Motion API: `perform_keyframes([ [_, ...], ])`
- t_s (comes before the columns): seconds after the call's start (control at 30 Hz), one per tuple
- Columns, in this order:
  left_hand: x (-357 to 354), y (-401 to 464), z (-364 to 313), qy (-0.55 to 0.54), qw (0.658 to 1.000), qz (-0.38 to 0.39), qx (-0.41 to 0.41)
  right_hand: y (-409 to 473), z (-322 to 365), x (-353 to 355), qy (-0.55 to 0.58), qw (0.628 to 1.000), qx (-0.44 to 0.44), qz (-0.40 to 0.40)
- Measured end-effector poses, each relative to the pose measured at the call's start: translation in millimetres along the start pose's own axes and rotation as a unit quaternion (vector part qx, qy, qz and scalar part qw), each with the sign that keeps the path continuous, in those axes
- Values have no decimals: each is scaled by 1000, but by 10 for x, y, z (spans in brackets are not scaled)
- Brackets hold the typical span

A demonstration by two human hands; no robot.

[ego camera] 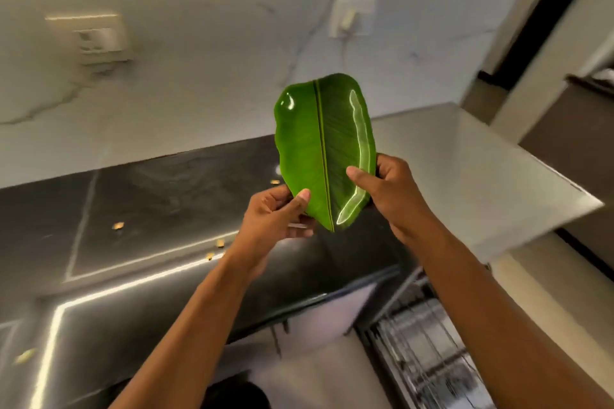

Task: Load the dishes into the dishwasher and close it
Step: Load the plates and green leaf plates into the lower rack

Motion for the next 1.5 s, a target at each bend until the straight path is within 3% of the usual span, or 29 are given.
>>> perform_keyframes([
  [0.13,-1034,234,161,60,998,14,-9,-143,-339,1171,-13,995,-19,-92],
  [0.4,-2969,536,953,173,983,38,-53,-874,-1523,3425,-148,956,-86,-239],
  [0.53,-3744,540,1465,234,966,91,-63,-1301,-2353,4274,-226,924,-178,-252],
  [0.67,-4292,578,2134,255,953,163,-20,-1612,-3353,4796,-270,898,-284,-201],
  [0.8,-4578,656,3238,289,923,240,85,-1582,-4407,4782,-296,889,-328,-117],
  [1.0,-4341,1114,4933,358,893,198,190,-1086,-5831,4358,-356,879,-314,-41],
  [1.27,-3960,1610,6093,417,868,140,232,-303,-7047,3588,-443,879,-172,32],
  [1.5,-3773,1757,6531,467,844,98,245,-42,-7397,2900,-507,856,-6,99],
])
Point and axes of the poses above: each hand's wrist, its own y-axis towards the middle knuckle, its own x-axis out of the back of the hand, z = x × y, the point moved 6 cm from there along y, towards the middle knuckle, and after that the axes turned 3 degrees about -z, right-handed, at the moved point
